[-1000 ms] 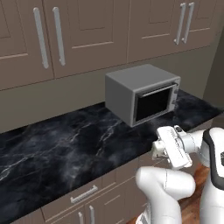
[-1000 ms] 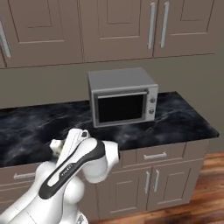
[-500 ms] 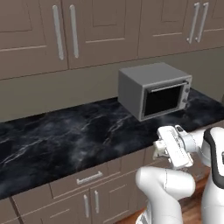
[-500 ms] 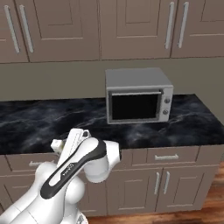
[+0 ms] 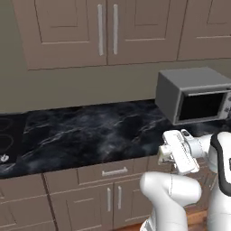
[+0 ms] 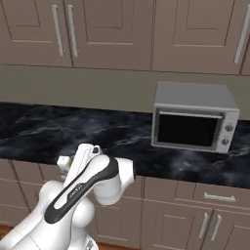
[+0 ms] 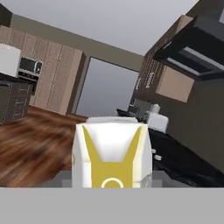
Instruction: Move the drinks to the dining counter.
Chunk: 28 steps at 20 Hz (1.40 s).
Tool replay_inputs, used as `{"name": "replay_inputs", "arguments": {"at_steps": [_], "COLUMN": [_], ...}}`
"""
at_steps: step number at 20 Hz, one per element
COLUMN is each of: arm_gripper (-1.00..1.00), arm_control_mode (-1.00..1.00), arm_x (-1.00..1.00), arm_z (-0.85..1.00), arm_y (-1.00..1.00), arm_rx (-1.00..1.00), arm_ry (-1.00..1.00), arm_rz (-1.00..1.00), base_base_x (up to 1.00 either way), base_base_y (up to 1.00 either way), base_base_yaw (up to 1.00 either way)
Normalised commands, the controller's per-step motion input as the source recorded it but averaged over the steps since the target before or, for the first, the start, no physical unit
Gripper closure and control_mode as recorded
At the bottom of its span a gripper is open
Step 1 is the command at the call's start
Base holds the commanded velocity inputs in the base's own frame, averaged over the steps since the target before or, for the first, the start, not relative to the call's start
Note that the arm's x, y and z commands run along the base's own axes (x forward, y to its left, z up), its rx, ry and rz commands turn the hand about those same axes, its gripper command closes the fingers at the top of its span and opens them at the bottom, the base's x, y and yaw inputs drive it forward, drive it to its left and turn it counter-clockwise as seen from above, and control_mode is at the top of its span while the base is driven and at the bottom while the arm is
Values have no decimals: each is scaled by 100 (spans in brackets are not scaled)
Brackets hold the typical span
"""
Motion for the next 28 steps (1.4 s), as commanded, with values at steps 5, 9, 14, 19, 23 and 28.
{"name": "replay_inputs", "arguments": {"at_steps": [5, 9, 14, 19, 23, 28], "arm_gripper": [100, 100, 100, 100, 100, 100], "arm_control_mode": [100, 100, 100, 100, 100, 100], "arm_x": [0, 0, 0, 0, 0, 0], "arm_z": [0, 0, 0, 0, 0, 0], "arm_y": [0, 0, 0, 0, 0, 0], "arm_rx": [0, 0, 0, 0, 0, 0], "arm_ry": [0, 0, 0, 0, 0, 0], "arm_rz": [0, 0, 0, 0, 0, 0], "base_base_x": [-3, 0, 0, 0, 0, 0], "base_base_y": [35, 37, 39, 37, 35, 30], "base_base_yaw": [47, 47, 47, 46, 45, 46]}}
